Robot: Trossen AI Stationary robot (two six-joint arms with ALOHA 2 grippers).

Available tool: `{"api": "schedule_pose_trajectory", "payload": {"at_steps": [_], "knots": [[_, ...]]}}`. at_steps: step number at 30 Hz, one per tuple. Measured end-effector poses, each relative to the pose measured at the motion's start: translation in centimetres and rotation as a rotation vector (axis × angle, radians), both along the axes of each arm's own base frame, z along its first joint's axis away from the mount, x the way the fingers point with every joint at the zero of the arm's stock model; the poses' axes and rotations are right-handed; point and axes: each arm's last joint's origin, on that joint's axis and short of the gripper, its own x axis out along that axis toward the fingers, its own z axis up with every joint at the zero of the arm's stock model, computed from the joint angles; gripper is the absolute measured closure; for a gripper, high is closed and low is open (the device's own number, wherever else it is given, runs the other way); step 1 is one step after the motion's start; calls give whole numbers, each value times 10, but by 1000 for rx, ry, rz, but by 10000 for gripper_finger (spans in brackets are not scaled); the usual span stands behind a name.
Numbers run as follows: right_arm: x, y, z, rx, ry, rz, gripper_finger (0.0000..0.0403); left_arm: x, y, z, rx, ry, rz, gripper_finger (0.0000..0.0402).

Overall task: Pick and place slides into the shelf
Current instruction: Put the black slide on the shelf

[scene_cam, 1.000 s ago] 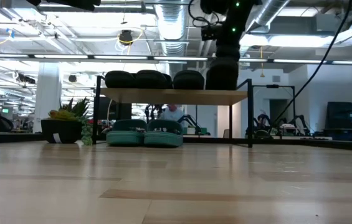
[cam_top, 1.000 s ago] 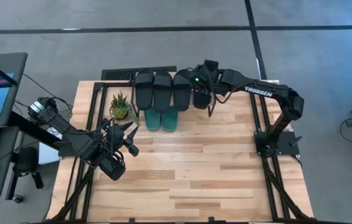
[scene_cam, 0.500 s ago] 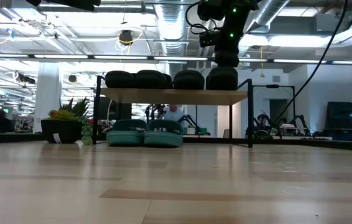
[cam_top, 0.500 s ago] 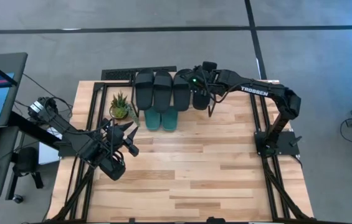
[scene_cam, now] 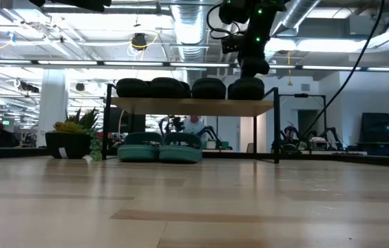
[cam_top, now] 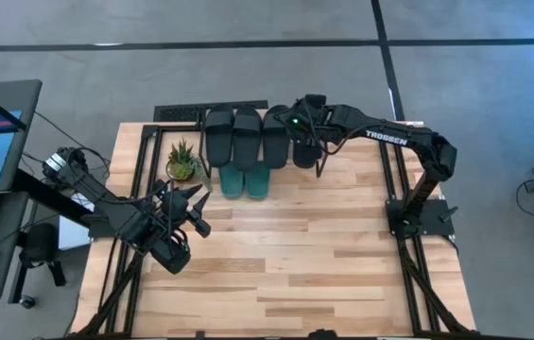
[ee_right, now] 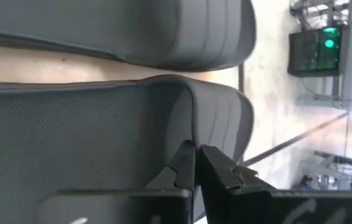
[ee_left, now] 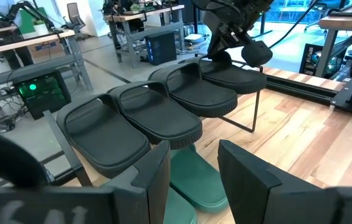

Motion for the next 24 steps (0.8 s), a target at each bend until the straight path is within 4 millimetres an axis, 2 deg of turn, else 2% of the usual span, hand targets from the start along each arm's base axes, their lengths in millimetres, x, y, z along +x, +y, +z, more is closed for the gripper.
{"api": "schedule_pose_trajectory", "payload": {"at_steps": [24], "knots": [[4, 0, 1, 24, -10, 107, 403, 0, 0, 0, -9, -10, 3, 276]]}}
